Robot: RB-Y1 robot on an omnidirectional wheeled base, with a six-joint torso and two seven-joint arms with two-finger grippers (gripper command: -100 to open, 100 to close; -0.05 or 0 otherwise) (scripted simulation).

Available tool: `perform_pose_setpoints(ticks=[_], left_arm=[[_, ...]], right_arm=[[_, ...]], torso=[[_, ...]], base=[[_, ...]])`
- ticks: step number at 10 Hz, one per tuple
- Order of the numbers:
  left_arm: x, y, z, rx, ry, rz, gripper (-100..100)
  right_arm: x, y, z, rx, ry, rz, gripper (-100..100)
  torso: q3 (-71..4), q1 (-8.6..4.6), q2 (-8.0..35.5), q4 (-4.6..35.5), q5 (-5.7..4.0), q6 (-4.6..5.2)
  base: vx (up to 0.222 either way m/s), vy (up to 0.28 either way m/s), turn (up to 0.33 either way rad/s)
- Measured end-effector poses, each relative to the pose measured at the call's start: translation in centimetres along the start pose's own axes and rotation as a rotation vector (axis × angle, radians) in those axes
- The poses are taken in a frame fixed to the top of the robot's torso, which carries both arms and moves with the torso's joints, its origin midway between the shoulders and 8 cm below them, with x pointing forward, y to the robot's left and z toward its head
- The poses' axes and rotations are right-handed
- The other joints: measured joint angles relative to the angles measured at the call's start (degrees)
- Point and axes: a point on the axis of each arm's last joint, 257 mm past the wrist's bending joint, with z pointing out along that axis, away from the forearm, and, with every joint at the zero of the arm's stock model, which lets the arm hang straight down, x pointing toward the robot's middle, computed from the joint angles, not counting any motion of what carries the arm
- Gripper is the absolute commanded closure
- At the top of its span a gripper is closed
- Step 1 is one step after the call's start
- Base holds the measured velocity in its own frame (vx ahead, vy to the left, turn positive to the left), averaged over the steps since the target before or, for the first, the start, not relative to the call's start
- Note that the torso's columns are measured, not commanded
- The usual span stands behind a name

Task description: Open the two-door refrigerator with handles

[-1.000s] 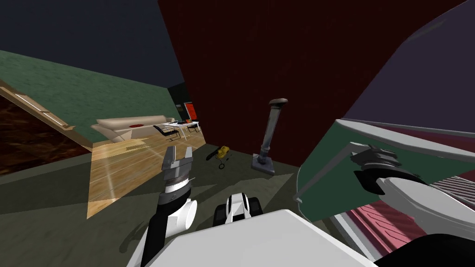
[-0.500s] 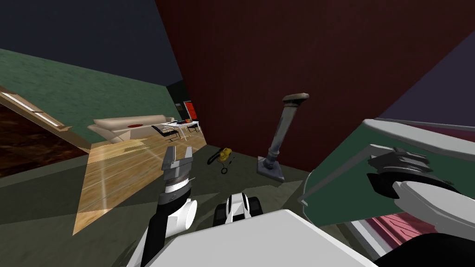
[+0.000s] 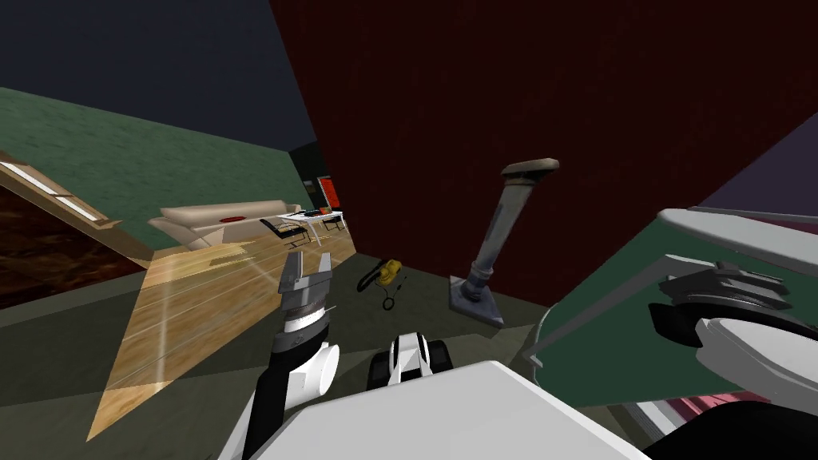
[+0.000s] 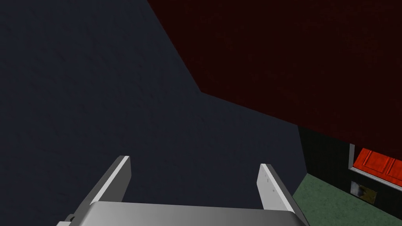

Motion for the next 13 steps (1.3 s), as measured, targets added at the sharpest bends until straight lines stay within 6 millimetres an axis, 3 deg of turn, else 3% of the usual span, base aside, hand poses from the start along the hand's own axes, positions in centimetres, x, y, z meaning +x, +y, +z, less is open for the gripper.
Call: perform_pose_setpoints(ticks=[5,8,10,13], left_arm=[[0.0,0.0,0.0,0.000,0.000,0.000,0],[0.0,0.0,0.0,0.000,0.000,0.000,0],[0.0,0.0,0.0,0.000,0.000,0.000,0],[0.0,0.0,0.0,0.000,0.000,0.000,0]], right_arm=[[4.2,-0.6,0.2,0.016,0.100,-0.011,100],[7.8,-1.2,0.3,0.033,0.192,-0.027,100],[9.6,-2.0,0.1,0.043,0.235,-0.031,100],[10.6,0.6,0.7,-0.004,0.279,0.008,100]], torso=[[0.41,-0.07,0.68,0.17,0.00,0.10],[0.20,0.13,0.29,0.04,-0.04,0.03],[0.73,0.47,1.13,0.22,-0.06,0.01],[0.79,-0.27,0.86,0.21,-0.87,-0.11]], base=[[0.266,0.067,0.015],[0.386,0.071,0.014],[0.127,0.002,0.117],[0.023,-0.026,0.048]])
